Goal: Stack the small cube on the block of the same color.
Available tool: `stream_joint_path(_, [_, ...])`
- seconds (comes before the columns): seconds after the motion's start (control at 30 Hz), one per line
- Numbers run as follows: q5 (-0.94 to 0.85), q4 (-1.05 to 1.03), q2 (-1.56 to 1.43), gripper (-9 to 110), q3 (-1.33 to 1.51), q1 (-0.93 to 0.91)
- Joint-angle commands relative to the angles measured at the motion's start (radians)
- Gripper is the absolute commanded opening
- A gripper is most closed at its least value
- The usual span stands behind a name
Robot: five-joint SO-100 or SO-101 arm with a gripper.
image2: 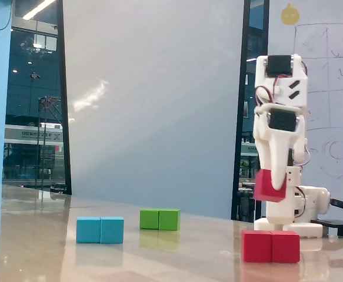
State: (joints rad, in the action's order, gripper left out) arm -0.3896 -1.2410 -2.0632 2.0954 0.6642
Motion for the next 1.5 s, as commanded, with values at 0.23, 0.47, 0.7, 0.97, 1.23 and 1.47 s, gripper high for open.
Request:
stream_joint_path(0.23, [-0.012,0.032,0.112,12,-0.176,-0.028])
stream_joint_path(0.47, [-0.011,0.035,0.17,12,-0.179,-0.02])
stream_joint_path(0.7, [-0.009,0.037,0.216,12,-0.183,-0.018])
stream_joint_path(0.97, [-0.009,0.075,0.236,12,-0.183,-0.015])
stream_joint_path(1.23, [-0.009,0.078,0.241,12,-0.187,0.02])
stream_joint_path(1.47, [-0.009,0.078,0.296,12,-0.186,0.021])
